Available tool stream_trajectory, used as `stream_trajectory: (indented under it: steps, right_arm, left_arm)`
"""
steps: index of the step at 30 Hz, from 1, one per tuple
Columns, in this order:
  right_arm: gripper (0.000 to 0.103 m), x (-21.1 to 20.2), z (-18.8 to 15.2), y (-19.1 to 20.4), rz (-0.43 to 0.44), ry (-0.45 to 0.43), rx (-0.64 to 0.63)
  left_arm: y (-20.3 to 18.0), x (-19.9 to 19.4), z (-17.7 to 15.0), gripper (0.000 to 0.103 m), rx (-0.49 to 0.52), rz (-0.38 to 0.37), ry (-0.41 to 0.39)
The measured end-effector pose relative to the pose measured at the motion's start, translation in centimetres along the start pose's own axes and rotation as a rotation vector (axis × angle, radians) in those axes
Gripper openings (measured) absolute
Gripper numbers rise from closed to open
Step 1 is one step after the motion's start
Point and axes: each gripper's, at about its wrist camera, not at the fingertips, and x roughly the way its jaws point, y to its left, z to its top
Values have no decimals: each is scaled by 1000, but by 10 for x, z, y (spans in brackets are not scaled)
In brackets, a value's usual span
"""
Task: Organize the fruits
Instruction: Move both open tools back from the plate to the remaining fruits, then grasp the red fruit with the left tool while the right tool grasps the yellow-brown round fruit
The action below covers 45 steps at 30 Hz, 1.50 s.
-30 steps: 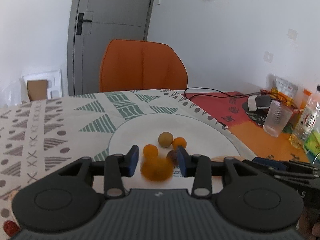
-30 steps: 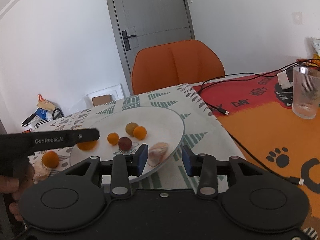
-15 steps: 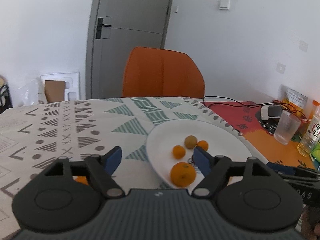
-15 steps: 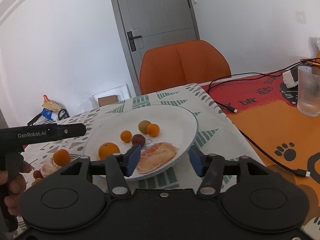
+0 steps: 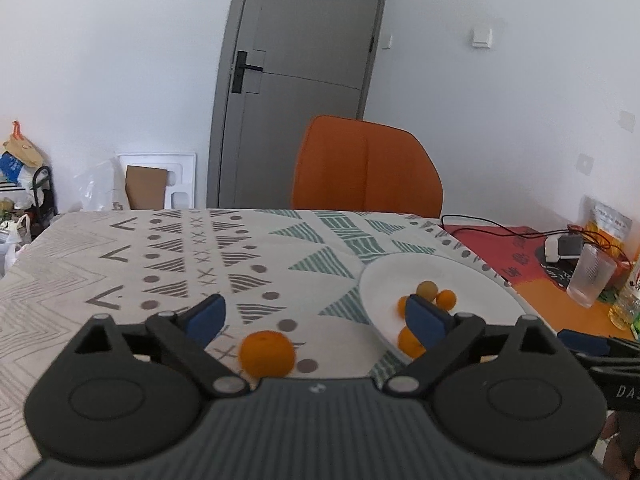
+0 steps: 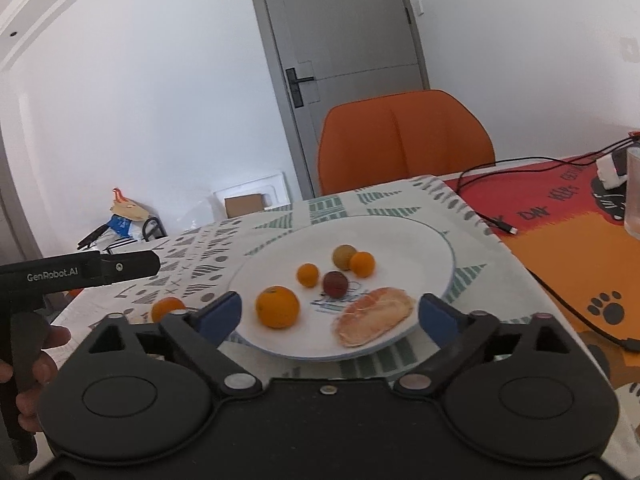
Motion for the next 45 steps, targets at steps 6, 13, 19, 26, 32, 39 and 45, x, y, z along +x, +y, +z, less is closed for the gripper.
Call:
stream_trajectory:
  steps: [6, 13, 19, 26, 32, 39, 45]
  right_arm:
    - [103, -2, 0, 16, 27, 0, -15]
    - [103, -1, -2, 33, 52, 7, -28]
    - [103, 1, -5, 48, 78, 16, -45]
    - [103, 2, -9, 63, 119, 31, -70]
    - [95, 7, -11, 79, 158, 56, -98]
    - [81, 19, -14, 94, 180, 92, -117]
    - [74, 28, -18, 106, 207, 121, -130]
  left_arm:
    - [18, -17, -1, 97, -19, 18, -21]
    - [37, -32, -3, 97, -32, 34, -16]
    - [49, -43, -7, 97, -31, 53, -15]
    - [67, -52, -12, 97, -58, 82, -15]
    - [82, -58, -17, 96, -85, 98, -12]
    - [98, -59, -24, 93, -111, 101, -5]
    - [110, -58, -28, 69, -135, 114, 5]
